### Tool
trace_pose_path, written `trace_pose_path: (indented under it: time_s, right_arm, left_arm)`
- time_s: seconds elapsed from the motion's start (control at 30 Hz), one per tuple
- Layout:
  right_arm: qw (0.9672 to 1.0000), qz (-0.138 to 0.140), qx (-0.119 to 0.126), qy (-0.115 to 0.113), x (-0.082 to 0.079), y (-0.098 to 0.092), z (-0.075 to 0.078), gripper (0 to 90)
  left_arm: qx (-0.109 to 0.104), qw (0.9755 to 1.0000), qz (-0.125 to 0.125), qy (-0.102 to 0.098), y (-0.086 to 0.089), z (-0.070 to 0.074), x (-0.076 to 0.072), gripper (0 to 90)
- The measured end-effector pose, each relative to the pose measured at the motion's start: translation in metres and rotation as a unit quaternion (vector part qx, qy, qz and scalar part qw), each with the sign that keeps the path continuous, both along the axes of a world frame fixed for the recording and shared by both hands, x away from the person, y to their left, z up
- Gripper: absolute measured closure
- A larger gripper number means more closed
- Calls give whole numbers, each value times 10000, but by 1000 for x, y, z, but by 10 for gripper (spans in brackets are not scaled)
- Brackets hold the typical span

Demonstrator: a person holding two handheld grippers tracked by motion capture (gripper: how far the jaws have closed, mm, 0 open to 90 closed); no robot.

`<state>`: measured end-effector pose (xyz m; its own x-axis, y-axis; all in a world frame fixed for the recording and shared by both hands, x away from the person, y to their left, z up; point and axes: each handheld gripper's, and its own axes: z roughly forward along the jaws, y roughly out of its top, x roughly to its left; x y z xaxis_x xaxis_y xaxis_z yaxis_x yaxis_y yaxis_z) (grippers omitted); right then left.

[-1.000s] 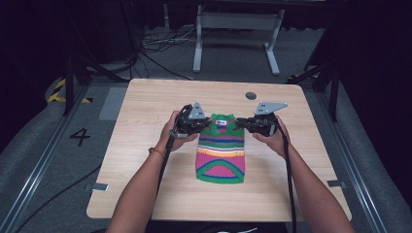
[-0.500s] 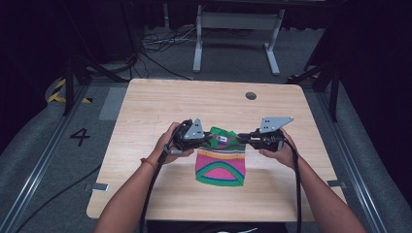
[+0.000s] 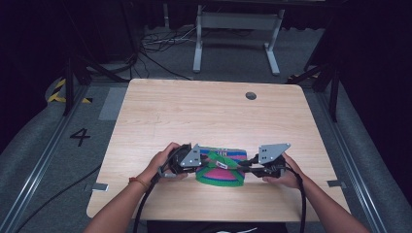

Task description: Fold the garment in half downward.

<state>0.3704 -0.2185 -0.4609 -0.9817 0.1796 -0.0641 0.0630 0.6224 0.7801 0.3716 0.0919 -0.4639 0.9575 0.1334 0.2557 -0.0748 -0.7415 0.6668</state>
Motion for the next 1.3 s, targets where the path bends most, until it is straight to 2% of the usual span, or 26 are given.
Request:
trace_pose_path:
  time_s: [0.03,0.1,0.17,0.23,0.3,0.4,0.43,0.47,0.53,0.63,0.67,0.73,0.77,0.87,1.03,1.1,1.13,1.23,1.3]
  right_arm:
    - [10000,0,0,0,0,0,0,802]
    - [9998,71,-173,14,-10,-1,-6,794]
    - [9997,105,-216,18,-14,-3,-8,770]
    - [9995,99,-283,30,-19,-5,-9,745]
    - [9996,80,-254,70,-22,-7,-9,740]
    - [9996,-17,-283,69,-30,-10,-8,702]
    - [9996,-72,-273,48,-32,-10,-8,694]
    - [9996,-72,-273,48,-32,-10,-8,694]
    - [9994,-221,-266,49,-35,-9,-6,694]
    - [9993,-326,-192,49,-37,-5,-5,697]
    - [9993,-318,-171,55,-37,-2,-5,704]
    - [9992,-332,-206,17,-38,2,-6,728]
    - [9992,-344,-225,29,-38,5,-7,736]
    - [9989,-363,-276,47,-38,10,-12,784]
    - [9976,-486,-465,145,-34,13,-27,806]
    - [9976,-521,-418,159,-31,12,-30,807]
    - [9971,-586,-474,70,-28,12,-30,807]
    - [9960,-755,-452,130,-21,9,-31,807]
    - [9960,-782,-415,132,-19,9,-32,807]
  left_arm:
    - [0,10000,0,0,0,0,0,768]
    - [107,9999,-82,53,1,-4,-8,763]
    - [247,9995,-129,157,3,-9,-15,749]
    - [280,9994,-126,184,5,-11,-18,736]
    - [361,9989,-53,293,11,-13,-21,719]
    - [223,9989,158,386,20,-10,-21,670]
    - [81,9988,257,405,23,-9,-20,653]
    - [81,9988,257,405,23,-9,-20,629]
    - [-137,9979,441,455,23,-5,-18,605]
    - [-373,9966,439,591,16,-3,-18,575]
    - [-381,9964,420,637,12,-3,-19,575]
    - [-276,9971,279,652,2,-5,-22,591]
    - [-192,9972,225,681,-3,-8,-23,635]
    - [84,9966,112,812,-13,-19,-26,693]
    - [-62,9953,214,940,-10,-26,-22,740]
    - [-173,9952,315,913,-10,-29,-20,746]
    - [-228,9948,338,935,-10,-30,-19,746]
    - [-233,9951,367,883,-11,-31,-12,745]
    - [-258,9947,391,917,-12,-32,-9,745]
